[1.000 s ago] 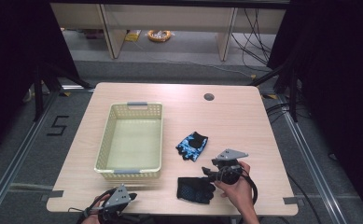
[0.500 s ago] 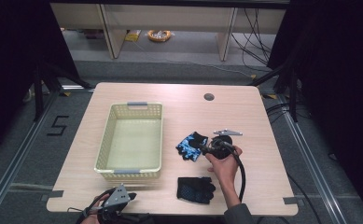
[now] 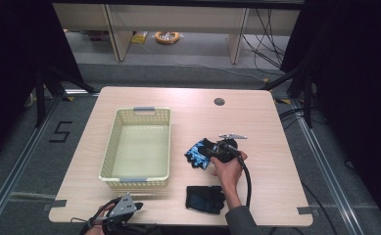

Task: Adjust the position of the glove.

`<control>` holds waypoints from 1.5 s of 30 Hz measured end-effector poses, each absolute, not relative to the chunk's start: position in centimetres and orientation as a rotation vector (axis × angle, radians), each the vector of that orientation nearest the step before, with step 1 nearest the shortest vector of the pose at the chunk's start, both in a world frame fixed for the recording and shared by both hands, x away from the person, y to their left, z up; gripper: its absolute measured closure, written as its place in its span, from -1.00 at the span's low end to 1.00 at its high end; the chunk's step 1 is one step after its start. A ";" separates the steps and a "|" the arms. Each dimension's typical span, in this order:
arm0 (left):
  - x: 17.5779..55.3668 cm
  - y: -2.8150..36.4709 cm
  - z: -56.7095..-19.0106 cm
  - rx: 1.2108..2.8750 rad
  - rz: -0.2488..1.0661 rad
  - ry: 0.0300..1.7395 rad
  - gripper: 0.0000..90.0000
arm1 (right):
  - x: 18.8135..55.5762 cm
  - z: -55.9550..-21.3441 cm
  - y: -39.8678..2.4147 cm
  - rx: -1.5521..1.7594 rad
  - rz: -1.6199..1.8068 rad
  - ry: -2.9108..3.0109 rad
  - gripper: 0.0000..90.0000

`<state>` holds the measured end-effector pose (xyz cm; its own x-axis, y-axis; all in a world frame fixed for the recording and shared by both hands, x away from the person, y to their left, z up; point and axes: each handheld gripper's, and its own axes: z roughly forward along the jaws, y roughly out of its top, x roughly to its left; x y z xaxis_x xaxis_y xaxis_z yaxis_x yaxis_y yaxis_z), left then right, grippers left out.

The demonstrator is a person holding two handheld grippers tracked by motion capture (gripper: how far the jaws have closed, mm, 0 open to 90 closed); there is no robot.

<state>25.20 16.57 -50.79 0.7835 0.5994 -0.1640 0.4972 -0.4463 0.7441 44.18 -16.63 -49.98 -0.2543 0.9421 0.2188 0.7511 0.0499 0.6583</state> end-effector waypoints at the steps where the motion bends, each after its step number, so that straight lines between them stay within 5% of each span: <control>1: 25.2 16.6 -50.8 2.134 0.156 0.809 -0.60 | 44.4 -50.3 -16.6 1.673 0.992 2.069 0.06; 7: 25.2 16.6 -50.8 2.131 0.160 0.810 -0.59 | 44.4 -50.7 -16.1 1.631 0.958 2.106 0.15; 15: 25.2 16.6 -50.8 2.133 0.158 0.810 -0.59 | 44.8 -51.2 -15.8 1.541 1.026 2.125 0.87; 28: 25.2 16.6 -50.8 2.133 0.158 0.808 -0.59 | 43.8 -48.5 -16.6 1.361 1.183 2.206 0.93; 37: 25.3 16.6 -50.8 2.148 0.166 0.805 -0.59 | 39.9 -42.4 -19.0 1.088 1.340 2.257 0.93; 45: 25.2 16.0 -50.8 2.135 0.167 0.800 -0.59 | 36.7 -42.0 -20.3 1.052 1.388 2.349 0.92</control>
<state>25.24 16.00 -50.75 0.7886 0.5960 -0.1513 0.4860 -0.4533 0.7472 36.67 -20.30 -42.04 -0.7205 0.6736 0.1646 0.4691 0.2987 0.8311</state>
